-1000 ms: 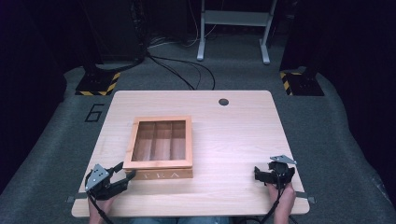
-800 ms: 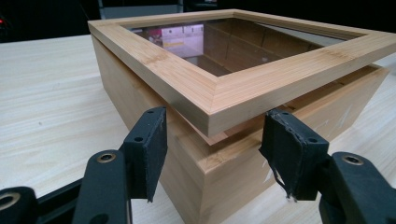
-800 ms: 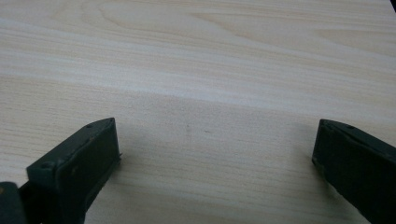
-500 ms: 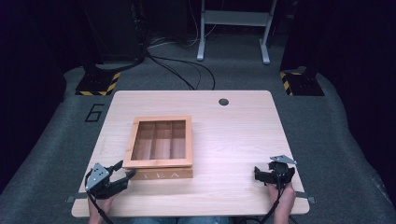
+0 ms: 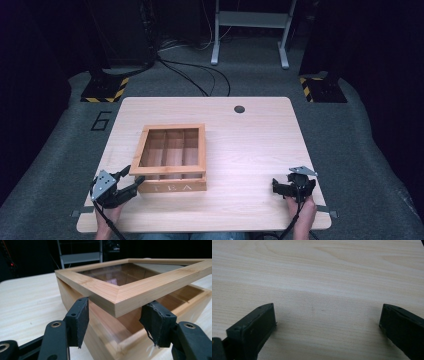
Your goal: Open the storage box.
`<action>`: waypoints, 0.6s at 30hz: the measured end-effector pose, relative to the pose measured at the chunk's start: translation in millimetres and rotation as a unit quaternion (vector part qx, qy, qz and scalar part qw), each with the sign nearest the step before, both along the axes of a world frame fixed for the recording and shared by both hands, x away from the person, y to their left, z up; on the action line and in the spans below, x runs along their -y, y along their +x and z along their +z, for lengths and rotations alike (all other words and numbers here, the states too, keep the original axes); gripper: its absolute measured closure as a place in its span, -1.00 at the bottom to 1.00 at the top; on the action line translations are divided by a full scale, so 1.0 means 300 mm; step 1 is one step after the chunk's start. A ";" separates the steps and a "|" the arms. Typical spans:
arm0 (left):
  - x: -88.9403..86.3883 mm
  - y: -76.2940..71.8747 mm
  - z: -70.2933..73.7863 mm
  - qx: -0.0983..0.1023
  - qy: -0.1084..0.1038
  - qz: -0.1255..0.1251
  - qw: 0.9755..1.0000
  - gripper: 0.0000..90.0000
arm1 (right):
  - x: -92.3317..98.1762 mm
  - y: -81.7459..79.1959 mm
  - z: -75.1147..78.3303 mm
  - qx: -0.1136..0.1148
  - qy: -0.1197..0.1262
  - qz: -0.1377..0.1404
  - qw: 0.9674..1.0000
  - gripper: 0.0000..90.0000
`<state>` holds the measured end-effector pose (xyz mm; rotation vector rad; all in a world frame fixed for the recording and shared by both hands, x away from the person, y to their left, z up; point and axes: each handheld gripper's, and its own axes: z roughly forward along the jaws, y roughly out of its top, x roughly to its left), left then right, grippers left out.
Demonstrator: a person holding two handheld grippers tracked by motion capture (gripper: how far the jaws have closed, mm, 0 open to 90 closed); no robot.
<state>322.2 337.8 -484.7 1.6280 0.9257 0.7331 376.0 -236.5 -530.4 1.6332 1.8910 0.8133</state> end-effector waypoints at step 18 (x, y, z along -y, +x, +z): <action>0.010 0.027 0.049 0.031 0.032 0.011 0.999 -0.10 | 0.000 -0.001 0.002 -0.004 -0.001 0.000 1.000 -1.00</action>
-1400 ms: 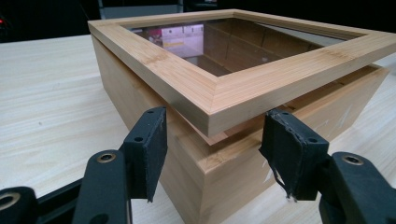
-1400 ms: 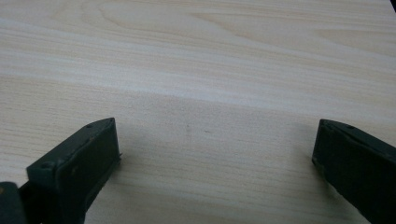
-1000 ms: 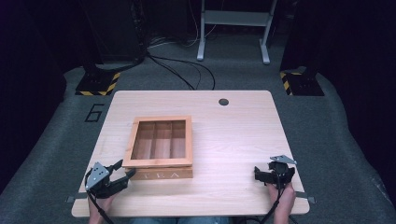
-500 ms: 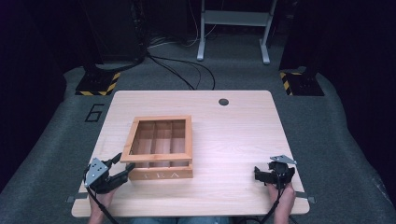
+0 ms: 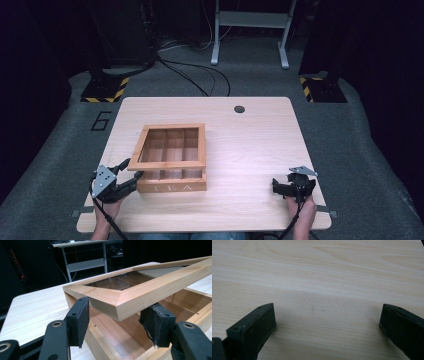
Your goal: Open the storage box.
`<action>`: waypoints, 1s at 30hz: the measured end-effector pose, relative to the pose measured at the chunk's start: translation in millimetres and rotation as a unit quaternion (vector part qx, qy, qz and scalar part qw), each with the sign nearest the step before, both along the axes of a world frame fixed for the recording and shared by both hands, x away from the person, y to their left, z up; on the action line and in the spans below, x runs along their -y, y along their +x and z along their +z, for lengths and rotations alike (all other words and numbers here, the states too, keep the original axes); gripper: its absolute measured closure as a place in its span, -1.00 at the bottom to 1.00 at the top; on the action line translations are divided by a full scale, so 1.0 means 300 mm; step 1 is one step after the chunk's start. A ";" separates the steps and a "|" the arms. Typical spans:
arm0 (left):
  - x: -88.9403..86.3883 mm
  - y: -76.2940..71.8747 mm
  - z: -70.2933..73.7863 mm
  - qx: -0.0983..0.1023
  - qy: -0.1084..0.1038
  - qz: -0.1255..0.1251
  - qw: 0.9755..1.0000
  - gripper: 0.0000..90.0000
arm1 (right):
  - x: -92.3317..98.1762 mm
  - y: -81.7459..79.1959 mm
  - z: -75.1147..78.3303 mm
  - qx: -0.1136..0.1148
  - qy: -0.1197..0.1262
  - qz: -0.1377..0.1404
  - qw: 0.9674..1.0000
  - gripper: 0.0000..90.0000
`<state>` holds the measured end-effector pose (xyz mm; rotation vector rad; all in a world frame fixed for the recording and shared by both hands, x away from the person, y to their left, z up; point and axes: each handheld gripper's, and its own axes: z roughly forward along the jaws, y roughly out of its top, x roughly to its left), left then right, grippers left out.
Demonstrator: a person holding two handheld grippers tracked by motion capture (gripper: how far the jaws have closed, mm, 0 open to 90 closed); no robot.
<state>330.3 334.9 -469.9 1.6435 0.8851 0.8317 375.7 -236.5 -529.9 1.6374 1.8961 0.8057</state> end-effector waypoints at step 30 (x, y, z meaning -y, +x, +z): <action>-0.005 0.092 0.143 0.041 -0.023 0.036 0.998 0.30 | 0.000 0.001 -0.002 0.004 0.001 0.000 1.000 -1.00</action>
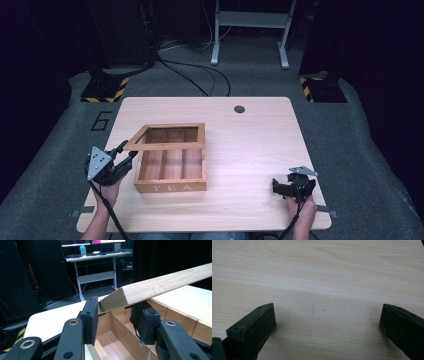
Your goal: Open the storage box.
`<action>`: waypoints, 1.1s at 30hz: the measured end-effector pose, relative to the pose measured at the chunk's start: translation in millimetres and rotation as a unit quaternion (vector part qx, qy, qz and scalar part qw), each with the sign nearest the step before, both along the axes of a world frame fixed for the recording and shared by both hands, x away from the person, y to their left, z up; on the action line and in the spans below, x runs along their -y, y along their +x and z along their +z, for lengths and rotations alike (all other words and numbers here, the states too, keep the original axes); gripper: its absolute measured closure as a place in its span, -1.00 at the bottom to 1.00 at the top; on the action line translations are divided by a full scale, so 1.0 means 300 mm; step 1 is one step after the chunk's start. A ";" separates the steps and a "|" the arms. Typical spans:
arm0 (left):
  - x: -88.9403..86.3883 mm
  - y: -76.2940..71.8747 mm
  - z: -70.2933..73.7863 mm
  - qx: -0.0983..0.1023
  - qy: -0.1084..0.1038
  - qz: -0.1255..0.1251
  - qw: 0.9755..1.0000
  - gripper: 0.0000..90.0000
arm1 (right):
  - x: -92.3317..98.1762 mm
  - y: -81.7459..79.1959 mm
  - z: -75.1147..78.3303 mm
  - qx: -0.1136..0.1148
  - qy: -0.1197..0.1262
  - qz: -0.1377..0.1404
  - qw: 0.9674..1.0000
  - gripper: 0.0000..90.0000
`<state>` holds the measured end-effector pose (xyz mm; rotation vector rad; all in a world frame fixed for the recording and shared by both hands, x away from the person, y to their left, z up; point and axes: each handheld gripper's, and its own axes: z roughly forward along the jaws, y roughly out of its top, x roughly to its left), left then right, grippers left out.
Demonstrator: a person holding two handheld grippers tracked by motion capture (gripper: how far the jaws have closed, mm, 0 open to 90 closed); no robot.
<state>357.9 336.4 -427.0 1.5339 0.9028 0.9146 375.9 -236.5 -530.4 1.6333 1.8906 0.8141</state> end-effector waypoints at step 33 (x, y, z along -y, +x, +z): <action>-0.018 0.129 0.179 -0.039 0.018 -0.014 0.999 0.38 | 0.000 0.000 0.001 -0.002 0.000 0.000 1.000 -1.00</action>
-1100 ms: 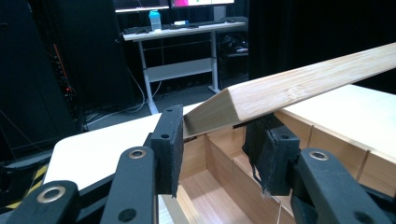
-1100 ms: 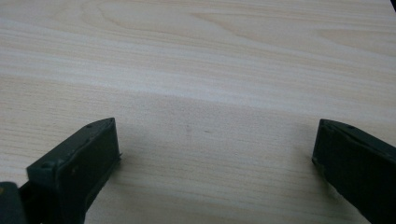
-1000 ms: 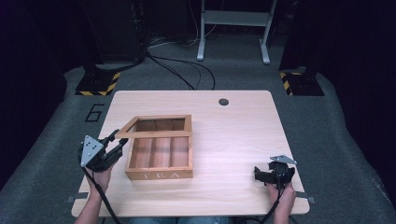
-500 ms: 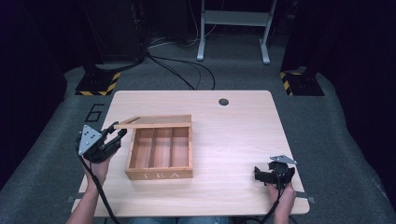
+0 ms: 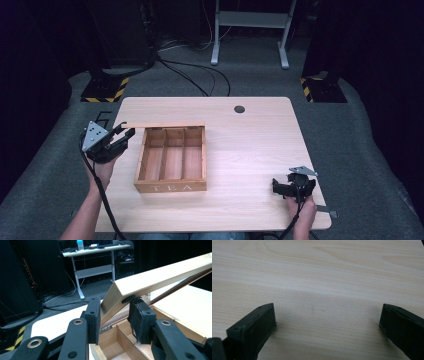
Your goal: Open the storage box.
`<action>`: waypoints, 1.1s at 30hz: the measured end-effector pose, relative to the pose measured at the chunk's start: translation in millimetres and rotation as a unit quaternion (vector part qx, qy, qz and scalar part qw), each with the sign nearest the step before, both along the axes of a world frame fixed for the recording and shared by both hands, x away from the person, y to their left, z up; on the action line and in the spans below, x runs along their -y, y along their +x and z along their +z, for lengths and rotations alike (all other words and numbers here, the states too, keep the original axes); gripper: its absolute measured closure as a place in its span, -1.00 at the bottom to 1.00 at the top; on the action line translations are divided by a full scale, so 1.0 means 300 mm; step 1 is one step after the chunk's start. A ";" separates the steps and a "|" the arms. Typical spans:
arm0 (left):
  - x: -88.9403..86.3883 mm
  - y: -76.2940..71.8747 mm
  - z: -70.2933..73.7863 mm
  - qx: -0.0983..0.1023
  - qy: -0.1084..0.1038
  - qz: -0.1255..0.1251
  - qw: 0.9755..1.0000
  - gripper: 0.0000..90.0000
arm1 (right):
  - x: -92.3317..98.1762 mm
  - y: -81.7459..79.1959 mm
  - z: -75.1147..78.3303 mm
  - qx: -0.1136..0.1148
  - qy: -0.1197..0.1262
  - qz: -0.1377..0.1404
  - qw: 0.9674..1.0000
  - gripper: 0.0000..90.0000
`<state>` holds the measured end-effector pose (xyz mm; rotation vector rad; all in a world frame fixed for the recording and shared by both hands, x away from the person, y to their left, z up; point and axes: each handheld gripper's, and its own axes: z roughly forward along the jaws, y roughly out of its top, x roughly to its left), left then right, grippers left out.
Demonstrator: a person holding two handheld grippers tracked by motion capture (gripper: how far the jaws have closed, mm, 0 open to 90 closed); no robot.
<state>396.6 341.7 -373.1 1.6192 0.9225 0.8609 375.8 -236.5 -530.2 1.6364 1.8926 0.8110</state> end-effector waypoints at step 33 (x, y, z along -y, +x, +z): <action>-0.018 0.124 0.107 -0.036 0.012 -0.017 0.999 0.40 | 0.000 0.000 0.001 -0.002 -0.001 0.000 1.000 -1.00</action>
